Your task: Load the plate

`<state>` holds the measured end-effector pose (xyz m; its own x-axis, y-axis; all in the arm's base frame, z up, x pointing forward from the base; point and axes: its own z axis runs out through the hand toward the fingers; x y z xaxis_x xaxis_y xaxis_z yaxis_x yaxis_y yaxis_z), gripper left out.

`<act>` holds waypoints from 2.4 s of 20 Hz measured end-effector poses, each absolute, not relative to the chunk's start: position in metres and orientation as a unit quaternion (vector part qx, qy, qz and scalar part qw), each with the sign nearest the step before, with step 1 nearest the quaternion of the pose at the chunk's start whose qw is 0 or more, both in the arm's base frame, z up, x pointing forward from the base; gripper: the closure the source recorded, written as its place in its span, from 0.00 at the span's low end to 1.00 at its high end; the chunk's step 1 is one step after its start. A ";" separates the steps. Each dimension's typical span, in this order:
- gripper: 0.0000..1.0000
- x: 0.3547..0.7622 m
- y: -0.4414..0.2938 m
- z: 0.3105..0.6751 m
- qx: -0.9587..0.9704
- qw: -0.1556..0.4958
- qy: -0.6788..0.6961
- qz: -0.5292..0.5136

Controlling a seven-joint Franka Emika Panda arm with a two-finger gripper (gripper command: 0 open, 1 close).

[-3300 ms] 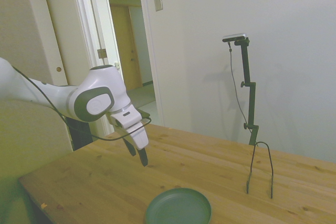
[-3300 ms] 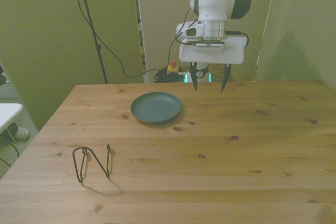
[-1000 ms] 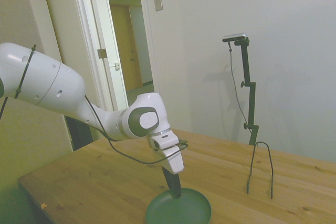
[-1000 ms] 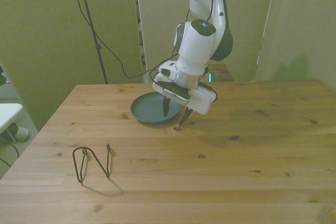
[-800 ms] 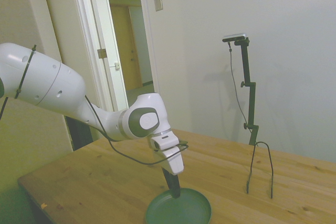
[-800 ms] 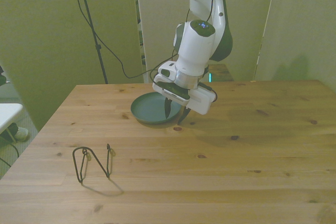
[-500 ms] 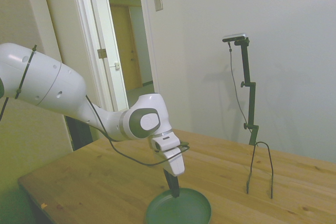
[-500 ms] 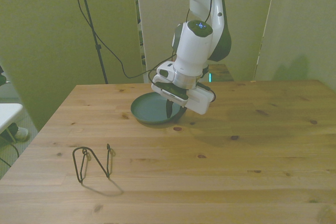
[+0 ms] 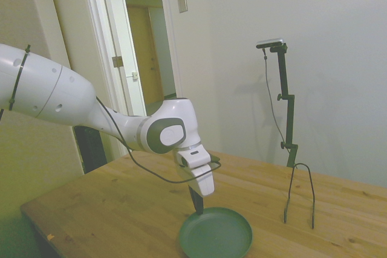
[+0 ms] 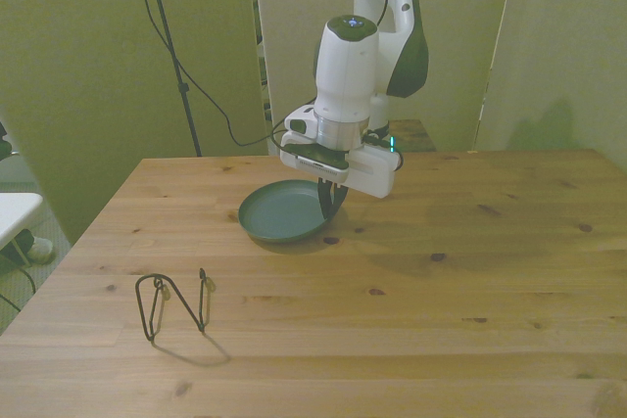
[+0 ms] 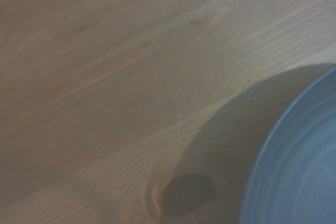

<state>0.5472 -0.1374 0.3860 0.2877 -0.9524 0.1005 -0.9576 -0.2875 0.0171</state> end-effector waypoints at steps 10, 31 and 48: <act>1.00 0.524 -0.165 0.484 0.797 -0.100 -0.587 0.105; 1.00 0.520 -0.236 0.573 0.741 -0.236 -0.604 0.173; 1.00 0.540 -0.313 0.563 0.697 -0.318 -0.572 0.292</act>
<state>0.5397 -0.3126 0.5634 0.1746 -0.9837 0.0437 -0.6126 -0.1433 -0.7773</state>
